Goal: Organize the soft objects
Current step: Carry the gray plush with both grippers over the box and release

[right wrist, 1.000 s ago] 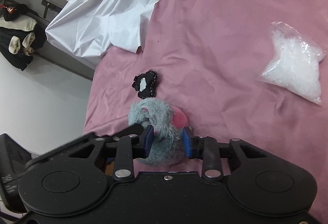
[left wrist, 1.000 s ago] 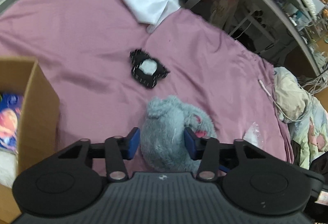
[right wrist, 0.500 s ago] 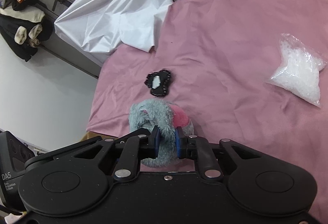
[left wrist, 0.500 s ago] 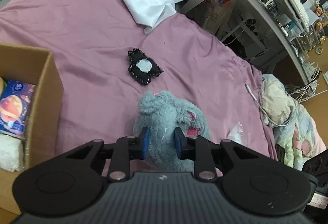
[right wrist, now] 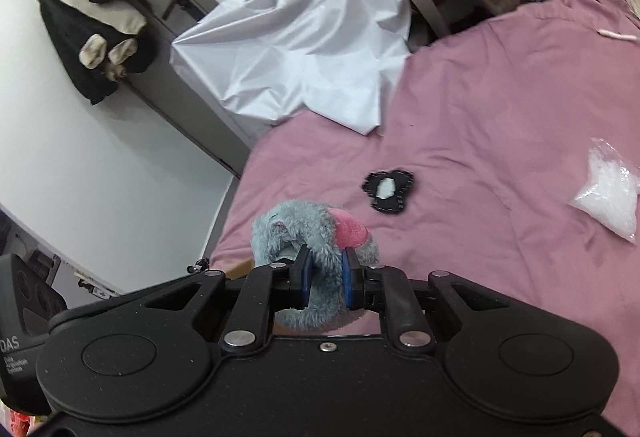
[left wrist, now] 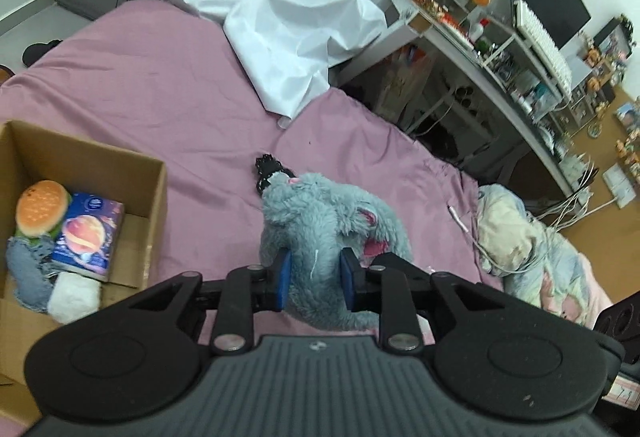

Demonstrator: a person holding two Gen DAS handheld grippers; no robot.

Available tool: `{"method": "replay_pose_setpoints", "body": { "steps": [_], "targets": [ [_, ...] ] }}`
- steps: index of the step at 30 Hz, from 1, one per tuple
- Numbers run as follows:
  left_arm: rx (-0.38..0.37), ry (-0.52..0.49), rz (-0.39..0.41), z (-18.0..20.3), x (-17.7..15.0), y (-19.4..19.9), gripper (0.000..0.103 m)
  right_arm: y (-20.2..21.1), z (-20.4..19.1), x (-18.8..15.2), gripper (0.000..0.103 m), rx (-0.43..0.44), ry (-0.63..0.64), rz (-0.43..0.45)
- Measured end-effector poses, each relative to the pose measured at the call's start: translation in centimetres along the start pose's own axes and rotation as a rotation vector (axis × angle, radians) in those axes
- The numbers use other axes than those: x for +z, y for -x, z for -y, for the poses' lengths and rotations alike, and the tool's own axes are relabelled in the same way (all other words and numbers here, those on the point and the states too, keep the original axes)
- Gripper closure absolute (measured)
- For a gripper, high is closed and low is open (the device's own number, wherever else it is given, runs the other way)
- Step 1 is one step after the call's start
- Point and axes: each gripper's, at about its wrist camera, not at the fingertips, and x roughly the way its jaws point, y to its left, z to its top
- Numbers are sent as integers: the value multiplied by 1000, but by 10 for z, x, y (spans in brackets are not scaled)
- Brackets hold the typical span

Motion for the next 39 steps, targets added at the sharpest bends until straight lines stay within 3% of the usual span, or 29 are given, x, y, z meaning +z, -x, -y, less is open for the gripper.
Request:
{"method": "replay_pose_setpoints", "body": {
  "steps": [23, 39],
  "targets": [
    [33, 82, 122, -70, -13, 106, 78, 8, -94, -61, 87, 77, 84, -20],
    [69, 155, 97, -128, -26, 120, 78, -23, -119, -101, 87, 81, 110, -94]
  ]
}}
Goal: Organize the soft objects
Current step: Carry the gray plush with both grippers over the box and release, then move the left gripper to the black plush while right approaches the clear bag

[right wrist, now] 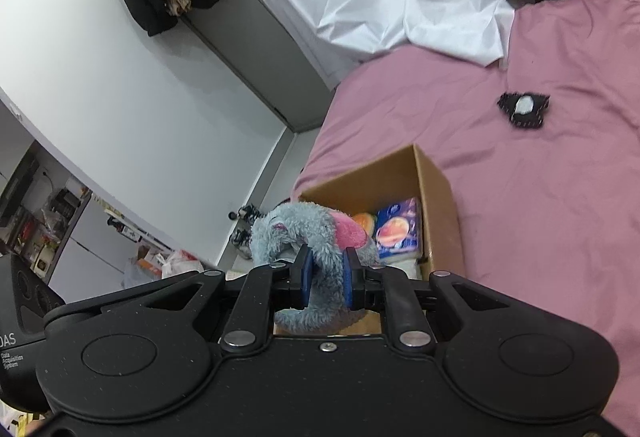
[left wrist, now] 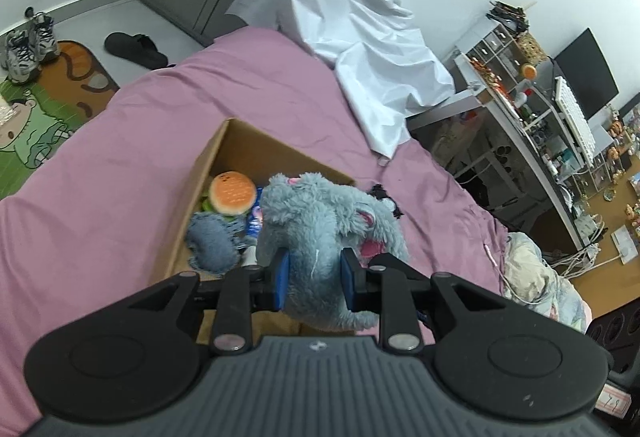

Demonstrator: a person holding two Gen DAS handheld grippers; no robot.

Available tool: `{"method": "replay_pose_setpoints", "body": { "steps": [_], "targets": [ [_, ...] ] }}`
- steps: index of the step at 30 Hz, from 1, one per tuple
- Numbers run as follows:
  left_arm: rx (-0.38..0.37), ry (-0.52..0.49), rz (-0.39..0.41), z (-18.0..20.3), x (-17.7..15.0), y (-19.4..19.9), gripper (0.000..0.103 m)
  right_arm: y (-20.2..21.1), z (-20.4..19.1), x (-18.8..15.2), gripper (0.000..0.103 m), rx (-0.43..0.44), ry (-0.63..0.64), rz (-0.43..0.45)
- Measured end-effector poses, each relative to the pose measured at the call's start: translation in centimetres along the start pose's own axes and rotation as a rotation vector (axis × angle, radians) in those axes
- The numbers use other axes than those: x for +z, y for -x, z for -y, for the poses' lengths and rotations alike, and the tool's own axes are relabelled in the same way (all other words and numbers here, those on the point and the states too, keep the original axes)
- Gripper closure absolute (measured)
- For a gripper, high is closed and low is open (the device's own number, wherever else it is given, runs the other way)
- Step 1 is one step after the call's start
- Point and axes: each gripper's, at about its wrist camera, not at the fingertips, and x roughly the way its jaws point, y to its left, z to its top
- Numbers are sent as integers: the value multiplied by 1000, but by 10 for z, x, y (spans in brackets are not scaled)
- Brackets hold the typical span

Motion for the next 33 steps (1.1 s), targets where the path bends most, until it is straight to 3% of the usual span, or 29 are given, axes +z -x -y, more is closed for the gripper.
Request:
{"method": "replay_pose_setpoints", "body": {
  "steps": [10, 12, 16, 23, 28, 33],
  "targets": [
    [59, 46, -28, -26, -4, -13, 77, -29, 3, -16, 82, -26, 6, -97],
    [86, 33, -22, -25, -4, -13, 73, -30, 4, -17, 81, -30, 3, -115],
    [122, 12, -13, -16, 0, -11, 56, -19, 3, -14, 62, -26, 19, -89],
    [159, -42, 56, 6, 2, -3, 33, 6, 16, 0, 47, -18, 23, -36],
    [180, -35, 90, 18, 5, -5, 30, 22, 31, 9, 36, -43, 37, 16],
    [186, -41, 89, 26, 3, -13, 27, 29, 53, 19, 35, -85, 33, 28]
  ]
}}
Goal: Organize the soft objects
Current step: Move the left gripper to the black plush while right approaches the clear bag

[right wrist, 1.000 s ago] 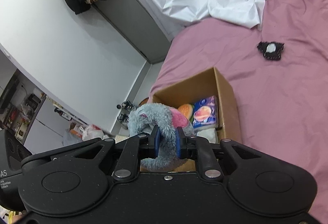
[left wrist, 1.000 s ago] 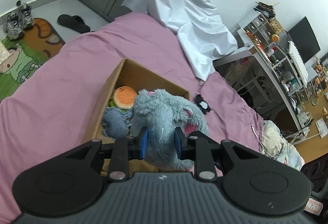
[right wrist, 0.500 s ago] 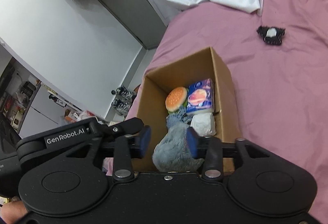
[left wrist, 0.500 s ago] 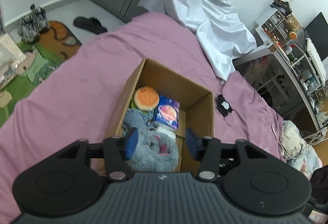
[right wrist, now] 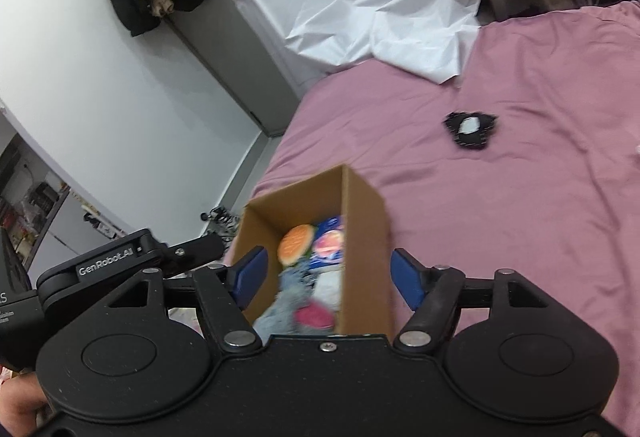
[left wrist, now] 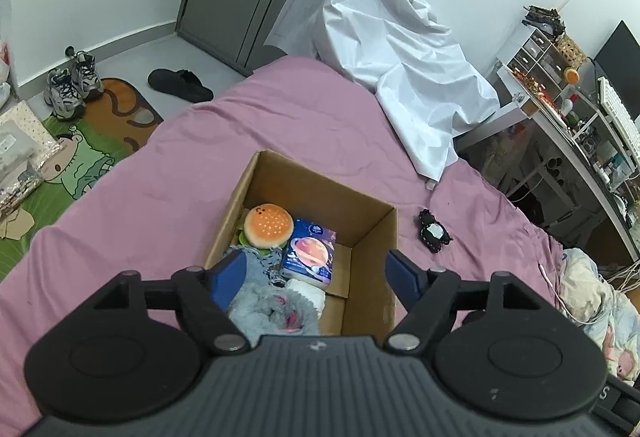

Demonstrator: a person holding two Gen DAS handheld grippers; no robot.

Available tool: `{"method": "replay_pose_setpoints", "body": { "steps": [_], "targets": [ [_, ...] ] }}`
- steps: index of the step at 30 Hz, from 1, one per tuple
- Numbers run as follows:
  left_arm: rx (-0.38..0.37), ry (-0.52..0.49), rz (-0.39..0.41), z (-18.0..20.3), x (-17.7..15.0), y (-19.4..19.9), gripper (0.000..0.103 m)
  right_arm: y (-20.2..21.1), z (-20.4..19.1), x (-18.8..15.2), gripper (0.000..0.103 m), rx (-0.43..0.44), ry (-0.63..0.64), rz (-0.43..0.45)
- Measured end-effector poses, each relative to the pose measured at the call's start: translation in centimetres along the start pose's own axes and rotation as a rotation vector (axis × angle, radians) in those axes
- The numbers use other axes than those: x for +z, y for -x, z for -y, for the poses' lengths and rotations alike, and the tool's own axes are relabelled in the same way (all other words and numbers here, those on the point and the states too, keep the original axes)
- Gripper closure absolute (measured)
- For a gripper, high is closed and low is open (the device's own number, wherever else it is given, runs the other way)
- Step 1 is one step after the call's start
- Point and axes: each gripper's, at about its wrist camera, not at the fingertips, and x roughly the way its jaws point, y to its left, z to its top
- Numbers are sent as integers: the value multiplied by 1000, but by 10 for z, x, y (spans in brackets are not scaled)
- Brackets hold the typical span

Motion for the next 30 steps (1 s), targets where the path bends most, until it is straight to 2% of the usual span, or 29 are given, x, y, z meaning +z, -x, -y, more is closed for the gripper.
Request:
{"method": "replay_pose_setpoints", "body": {
  "steps": [6, 14, 20, 23, 30],
  "targets": [
    [0, -25, 1, 8, 1, -8, 23, 4, 26, 10, 32, -53, 5, 24],
    [-9, -115, -2, 30, 0, -20, 14, 12, 76, 25, 17, -168, -52, 59],
    [-8, -146, 5, 44, 1, -23, 12, 19, 108, 36, 15, -205, -98, 79],
    [-11, -150, 3, 51, 3, -25, 11, 20, 121, 39, 13, -250, -100, 99],
    [3, -188, -17, 73, 0, -39, 11, 22, 156, 28, 13, -293, -167, 162]
  ]
}}
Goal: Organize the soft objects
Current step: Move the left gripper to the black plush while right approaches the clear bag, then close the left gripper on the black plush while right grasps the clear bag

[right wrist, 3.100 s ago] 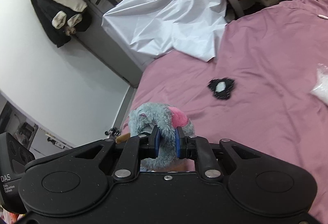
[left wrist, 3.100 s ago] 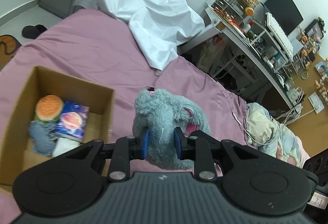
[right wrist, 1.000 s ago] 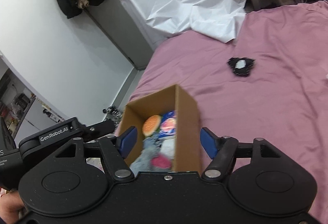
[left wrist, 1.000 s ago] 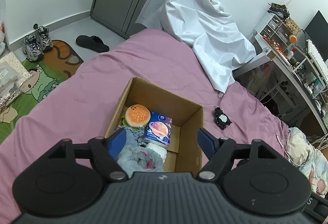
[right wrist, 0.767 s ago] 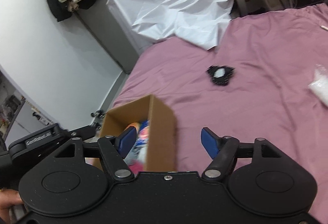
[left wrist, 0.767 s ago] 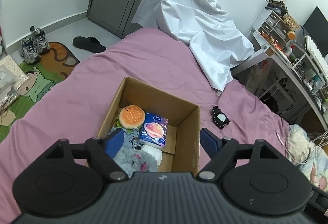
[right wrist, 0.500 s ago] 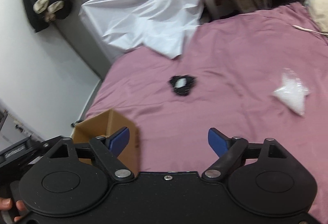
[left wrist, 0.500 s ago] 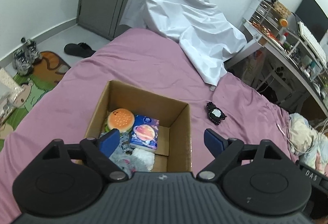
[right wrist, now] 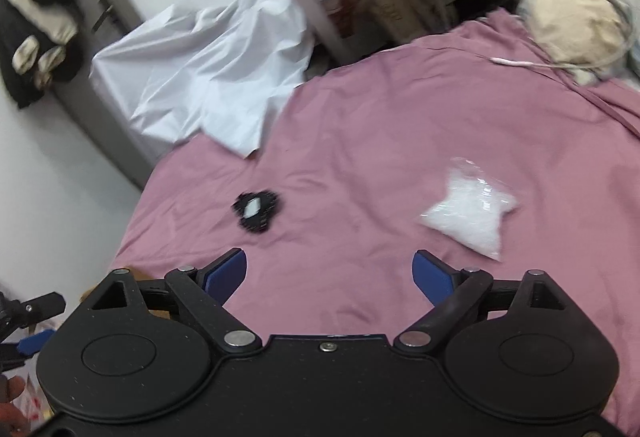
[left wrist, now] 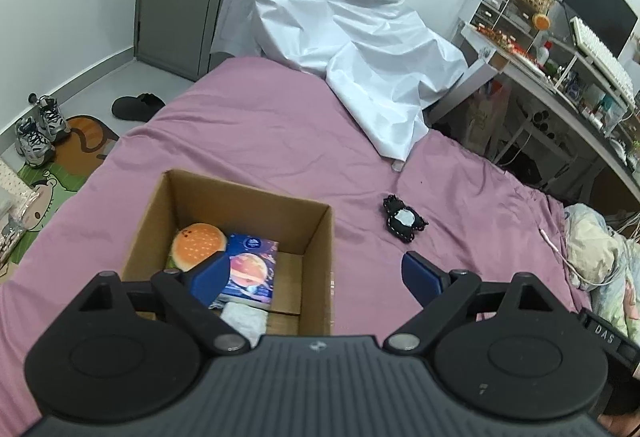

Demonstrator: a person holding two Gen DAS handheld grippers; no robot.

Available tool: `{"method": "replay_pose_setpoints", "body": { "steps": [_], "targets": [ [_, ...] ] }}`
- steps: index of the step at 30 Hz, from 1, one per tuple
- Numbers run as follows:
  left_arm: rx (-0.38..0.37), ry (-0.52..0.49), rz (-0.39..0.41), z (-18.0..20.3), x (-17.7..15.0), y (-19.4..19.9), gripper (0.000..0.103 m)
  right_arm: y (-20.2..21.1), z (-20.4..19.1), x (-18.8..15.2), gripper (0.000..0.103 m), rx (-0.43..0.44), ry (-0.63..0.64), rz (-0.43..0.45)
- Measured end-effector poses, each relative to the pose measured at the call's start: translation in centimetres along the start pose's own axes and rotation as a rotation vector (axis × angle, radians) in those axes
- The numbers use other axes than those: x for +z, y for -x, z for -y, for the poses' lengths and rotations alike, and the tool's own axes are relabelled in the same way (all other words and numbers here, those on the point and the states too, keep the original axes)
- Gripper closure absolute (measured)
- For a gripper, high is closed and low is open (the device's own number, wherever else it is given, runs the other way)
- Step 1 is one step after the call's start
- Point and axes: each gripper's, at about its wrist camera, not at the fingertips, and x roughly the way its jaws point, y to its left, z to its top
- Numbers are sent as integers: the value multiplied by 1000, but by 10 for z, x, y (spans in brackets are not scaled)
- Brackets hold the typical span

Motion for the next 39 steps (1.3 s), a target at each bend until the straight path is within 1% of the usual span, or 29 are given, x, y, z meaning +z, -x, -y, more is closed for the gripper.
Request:
{"method": "replay_pose_setpoints", "body": {
  "steps": [4, 7, 11, 15, 18, 26, 29, 31, 33, 36, 38, 39],
  "targets": [
    [19, -45, -12, 15, 3, -10, 11, -13, 18, -1, 13, -48, -50, -13],
    [44, -68, -15, 25, 8, -18, 11, -23, 30, 2, 13, -61, -75, -26],
    [69, -97, -29, 36, 15, -28, 11, -30, 46, 8, 13, -104, -93, -20],
    [130, -116, -46, 49, 27, -43, 11, -41, 65, 18, 13, -89, -161, -32],
    [158, -125, -62, 61, 35, -60, 11, -49, 75, 23, 13, -82, -193, -49],
    [176, -160, -67, 94, 40, -101, 11, -60, 97, 29, 13, -83, -223, -63],
    [182, -181, -64, 107, 40, -117, 11, -67, 105, 28, 13, -83, -238, -84],
    [185, -192, -71, 114, 38, -129, 11, -70, 104, 27, 13, -80, -223, -83],
    [183, -193, -85, 119, 36, -142, 11, -72, 102, 28, 15, -81, -187, -75],
    [183, -208, -105, 125, 33, -161, 11, -76, 100, 28, 26, -88, -135, -57],
    [182, -207, -116, 127, 30, -172, 11, -78, 98, 29, 36, -118, -101, -44],
    [184, -214, -114, 129, 28, -177, 11, -78, 97, 29, 38, -125, -84, -37]
  ]
}}
